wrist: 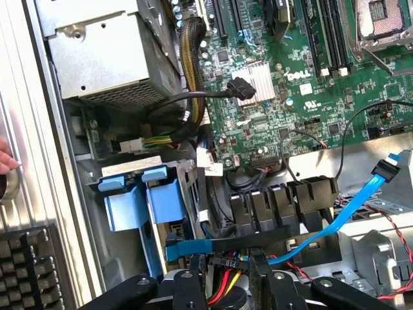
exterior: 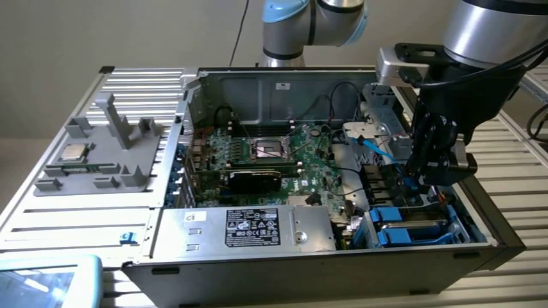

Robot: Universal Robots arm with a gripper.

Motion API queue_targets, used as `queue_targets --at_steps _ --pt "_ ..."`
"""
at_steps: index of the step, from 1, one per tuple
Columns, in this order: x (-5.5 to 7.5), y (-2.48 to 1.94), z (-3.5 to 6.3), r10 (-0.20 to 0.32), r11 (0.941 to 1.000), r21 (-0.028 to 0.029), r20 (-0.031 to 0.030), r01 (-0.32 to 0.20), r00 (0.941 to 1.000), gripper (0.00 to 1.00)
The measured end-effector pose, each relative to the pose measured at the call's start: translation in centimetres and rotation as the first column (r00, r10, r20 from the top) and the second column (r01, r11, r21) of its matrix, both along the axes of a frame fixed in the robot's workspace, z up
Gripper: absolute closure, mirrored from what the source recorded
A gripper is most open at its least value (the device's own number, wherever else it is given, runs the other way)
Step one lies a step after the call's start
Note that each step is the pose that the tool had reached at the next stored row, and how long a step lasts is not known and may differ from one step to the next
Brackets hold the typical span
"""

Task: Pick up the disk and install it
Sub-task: 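Insert the first disk wire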

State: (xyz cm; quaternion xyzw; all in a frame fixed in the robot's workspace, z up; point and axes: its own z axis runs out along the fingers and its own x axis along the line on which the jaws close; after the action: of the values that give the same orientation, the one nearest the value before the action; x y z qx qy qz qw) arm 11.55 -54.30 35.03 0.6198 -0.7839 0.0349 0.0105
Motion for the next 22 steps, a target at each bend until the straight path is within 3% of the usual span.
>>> queue_targets --at_steps 3,4,5,7,13,19,22 --pt "0.0 0.04 -0.02 0.000 1.0000 0.0004 0.0010 0.000 1.0000 0.61" --pt "0.0 0.10 -0.01 0.000 1.0000 0.0002 0.0028 0.000 1.0000 0.61" --pt "0.0 0.13 0.01 0.000 1.0000 0.0001 0.0043 0.000 1.0000 0.55" --pt "0.0 0.13 0.34 0.000 1.0000 0.0000 0.0089 0.000 1.0000 0.55" --pt "0.2 0.17 2.28 0.000 1.0000 0.0001 0.0207 0.000 0.9998 0.55" --pt "0.6 0.13 4.77 0.000 1.0000 0.0002 0.0217 0.000 0.9998 0.55" --pt "0.8 -0.29 5.95 0.000 1.0000 0.0000 0.0216 0.000 0.9998 0.55"
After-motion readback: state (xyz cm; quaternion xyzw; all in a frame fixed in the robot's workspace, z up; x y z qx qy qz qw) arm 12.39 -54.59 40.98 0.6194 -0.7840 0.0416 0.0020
